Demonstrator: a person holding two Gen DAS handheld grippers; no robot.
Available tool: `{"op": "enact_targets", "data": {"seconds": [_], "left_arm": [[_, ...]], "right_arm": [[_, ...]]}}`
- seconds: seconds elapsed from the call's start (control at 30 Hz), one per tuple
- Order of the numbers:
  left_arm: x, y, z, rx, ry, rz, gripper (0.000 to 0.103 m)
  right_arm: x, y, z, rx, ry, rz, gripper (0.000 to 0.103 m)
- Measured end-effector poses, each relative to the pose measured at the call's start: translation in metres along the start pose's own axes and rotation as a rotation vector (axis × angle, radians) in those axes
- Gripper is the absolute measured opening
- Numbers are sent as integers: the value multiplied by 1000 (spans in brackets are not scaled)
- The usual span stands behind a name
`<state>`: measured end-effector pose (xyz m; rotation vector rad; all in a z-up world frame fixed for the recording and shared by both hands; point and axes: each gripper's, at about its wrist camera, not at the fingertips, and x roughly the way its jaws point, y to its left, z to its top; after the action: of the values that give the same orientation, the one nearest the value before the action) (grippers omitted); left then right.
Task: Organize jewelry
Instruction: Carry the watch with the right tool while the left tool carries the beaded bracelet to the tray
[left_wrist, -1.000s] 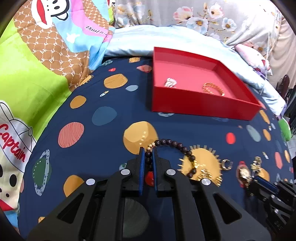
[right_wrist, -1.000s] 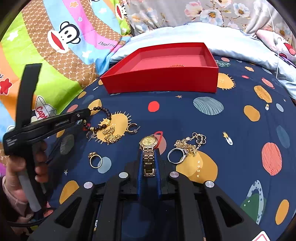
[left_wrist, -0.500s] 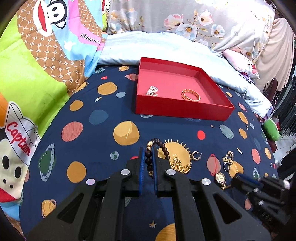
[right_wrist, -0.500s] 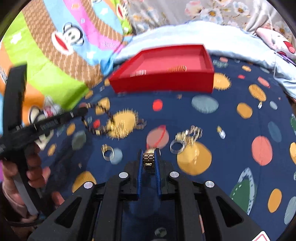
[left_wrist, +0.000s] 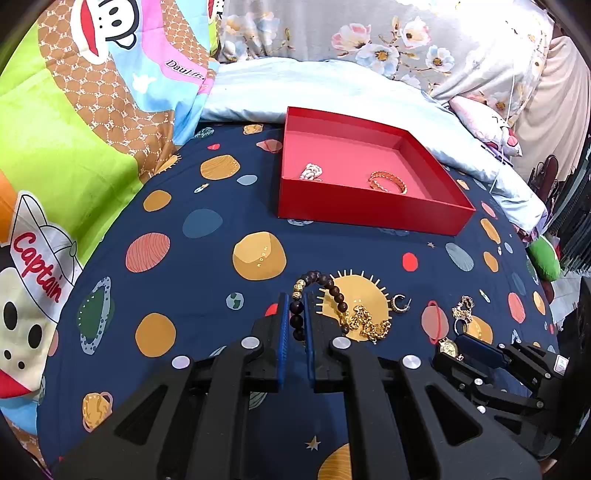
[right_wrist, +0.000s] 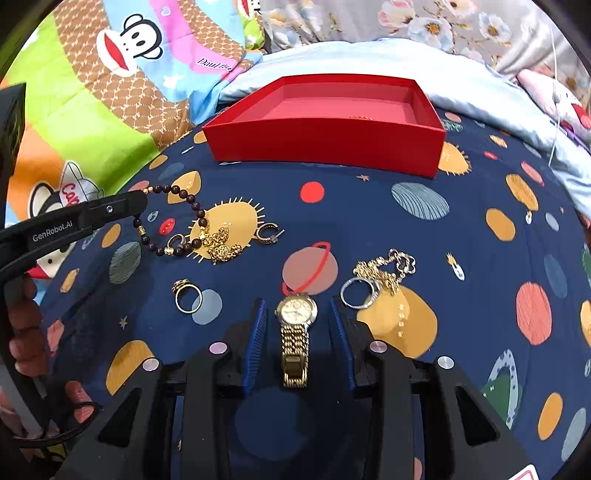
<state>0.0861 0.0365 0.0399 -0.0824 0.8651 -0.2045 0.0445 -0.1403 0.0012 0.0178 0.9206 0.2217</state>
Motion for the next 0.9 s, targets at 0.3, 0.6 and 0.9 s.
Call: {"op": "enact_targets", "data": {"seconds": [0.3,0.6,0.9], "left_arm": [[1,-1,-1,-2,1,-12,7],[-16,-8,7,17,-27,-42,7],[-36,-25,40,74,-94,-75,7]], "right_arm": [[-1,2,1,-6,-12,-33,23],[-36,-4,19,32,-105,1,23],[-63,-24,58,38,-196,10,23]]}}
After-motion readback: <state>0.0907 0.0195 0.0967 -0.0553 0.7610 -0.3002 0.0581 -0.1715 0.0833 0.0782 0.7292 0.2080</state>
